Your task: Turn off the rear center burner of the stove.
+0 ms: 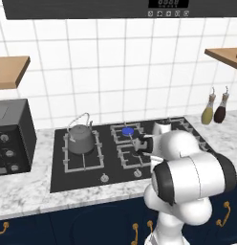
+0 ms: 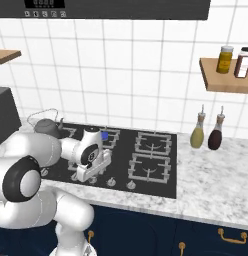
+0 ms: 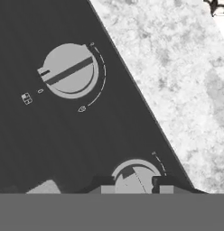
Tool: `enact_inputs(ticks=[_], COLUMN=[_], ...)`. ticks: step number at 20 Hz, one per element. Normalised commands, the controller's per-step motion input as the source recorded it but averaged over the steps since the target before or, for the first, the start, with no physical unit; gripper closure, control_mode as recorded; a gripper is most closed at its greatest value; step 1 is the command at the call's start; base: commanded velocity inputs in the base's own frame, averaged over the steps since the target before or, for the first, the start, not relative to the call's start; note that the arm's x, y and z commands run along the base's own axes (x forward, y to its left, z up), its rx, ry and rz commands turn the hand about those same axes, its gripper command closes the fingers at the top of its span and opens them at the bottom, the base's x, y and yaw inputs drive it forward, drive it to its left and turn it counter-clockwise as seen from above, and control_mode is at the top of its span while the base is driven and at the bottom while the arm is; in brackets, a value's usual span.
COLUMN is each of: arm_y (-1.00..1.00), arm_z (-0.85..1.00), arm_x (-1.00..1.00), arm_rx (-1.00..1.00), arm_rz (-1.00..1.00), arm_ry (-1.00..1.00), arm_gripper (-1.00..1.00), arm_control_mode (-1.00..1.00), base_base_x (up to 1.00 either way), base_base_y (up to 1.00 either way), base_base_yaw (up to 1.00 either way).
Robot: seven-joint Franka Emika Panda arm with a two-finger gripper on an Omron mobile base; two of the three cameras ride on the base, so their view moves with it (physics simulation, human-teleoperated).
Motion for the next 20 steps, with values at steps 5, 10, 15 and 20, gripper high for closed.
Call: enact_inputs(ticks=[5, 10, 15, 20], arm_y=[0.0, 0.0, 0.0, 0.0], arm_z=[-0.58, -0.61, -0.62, -0.63], arm_x=[-0.1, 0.0, 0.0, 0.0], arm_rx=[0.04, 0.03, 0.03, 0.02], arm_rz=[-1.0, -1.0, -1.0, -1.0], arm_ry=[0.0, 0.0, 0.0, 0.0], arm_gripper=[1.0, 1.0, 1.0, 1.0], arm_control_mode=[-1.0, -1.0, -1.0, -1.0], base_base_x=[0.0, 0.0, 0.0, 0.0], base_base_y=[0.0, 0.0, 0.0, 0.0], base_base_yaw=[0.0, 0.0, 0.0, 0.0])
